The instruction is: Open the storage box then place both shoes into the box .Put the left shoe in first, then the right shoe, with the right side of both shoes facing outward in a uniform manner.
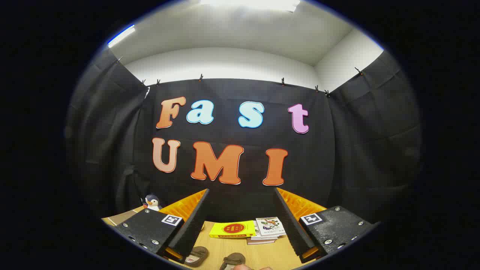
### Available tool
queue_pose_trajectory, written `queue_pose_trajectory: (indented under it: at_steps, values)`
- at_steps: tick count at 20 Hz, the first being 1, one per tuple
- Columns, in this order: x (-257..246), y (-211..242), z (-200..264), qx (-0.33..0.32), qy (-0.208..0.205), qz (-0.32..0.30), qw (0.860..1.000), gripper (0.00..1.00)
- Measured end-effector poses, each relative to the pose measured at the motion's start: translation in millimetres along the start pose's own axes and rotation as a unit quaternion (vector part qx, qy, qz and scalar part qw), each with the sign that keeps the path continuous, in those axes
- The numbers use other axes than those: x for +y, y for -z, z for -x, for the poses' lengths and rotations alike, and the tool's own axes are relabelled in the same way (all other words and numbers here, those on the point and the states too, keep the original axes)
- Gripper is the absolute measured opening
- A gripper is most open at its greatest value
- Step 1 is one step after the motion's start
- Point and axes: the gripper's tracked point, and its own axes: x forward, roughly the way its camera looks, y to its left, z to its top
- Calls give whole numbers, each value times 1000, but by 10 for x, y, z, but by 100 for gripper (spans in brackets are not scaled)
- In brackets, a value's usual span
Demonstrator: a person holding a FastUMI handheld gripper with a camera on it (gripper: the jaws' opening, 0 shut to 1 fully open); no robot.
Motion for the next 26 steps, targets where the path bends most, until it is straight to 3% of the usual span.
queue_pose_trajectory:
  at_steps: [17,22,26]
  values:
    - [-68,83,-184,5,-6,1,1000,99]
    - [-139,49,-210,2,14,20,1000,99]
    - [-31,40,-193,-6,3,34,999,99]
